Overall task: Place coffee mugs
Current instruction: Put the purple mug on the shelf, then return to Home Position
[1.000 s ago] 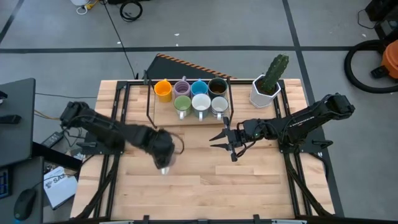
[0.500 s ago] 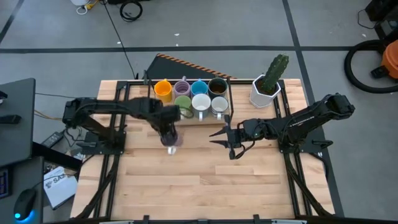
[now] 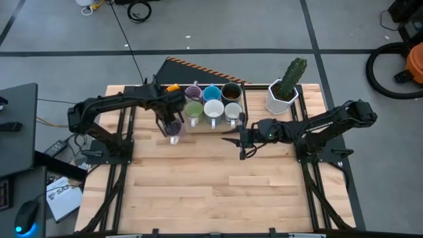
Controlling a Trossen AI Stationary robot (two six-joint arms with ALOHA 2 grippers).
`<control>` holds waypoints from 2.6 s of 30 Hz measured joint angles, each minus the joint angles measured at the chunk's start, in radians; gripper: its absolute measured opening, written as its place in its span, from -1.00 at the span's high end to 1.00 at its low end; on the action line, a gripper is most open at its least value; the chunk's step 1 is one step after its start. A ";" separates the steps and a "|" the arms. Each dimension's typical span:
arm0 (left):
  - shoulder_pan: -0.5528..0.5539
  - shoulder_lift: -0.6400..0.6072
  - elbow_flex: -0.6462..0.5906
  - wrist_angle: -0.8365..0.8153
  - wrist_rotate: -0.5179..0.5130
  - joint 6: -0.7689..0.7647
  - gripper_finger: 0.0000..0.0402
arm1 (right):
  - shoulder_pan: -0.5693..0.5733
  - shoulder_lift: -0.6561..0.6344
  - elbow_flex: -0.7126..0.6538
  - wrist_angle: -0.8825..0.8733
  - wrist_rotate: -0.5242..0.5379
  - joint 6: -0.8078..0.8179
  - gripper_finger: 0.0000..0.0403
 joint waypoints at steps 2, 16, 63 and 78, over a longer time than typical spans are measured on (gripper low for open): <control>0.032 0.000 0.000 0.005 -0.012 0.037 0.89 | -0.006 0.000 0.000 0.013 -0.016 0.000 0.58; 0.207 0.062 0.001 0.064 -0.011 0.216 0.89 | -0.009 0.000 0.000 0.019 -0.043 0.000 0.58; 0.226 0.092 0.001 0.126 -0.076 0.240 0.58 | -0.009 0.000 0.000 0.018 -0.043 0.002 0.57; 0.222 0.092 0.001 0.153 -0.128 0.248 0.58 | -0.009 0.001 0.000 0.017 -0.042 0.001 0.57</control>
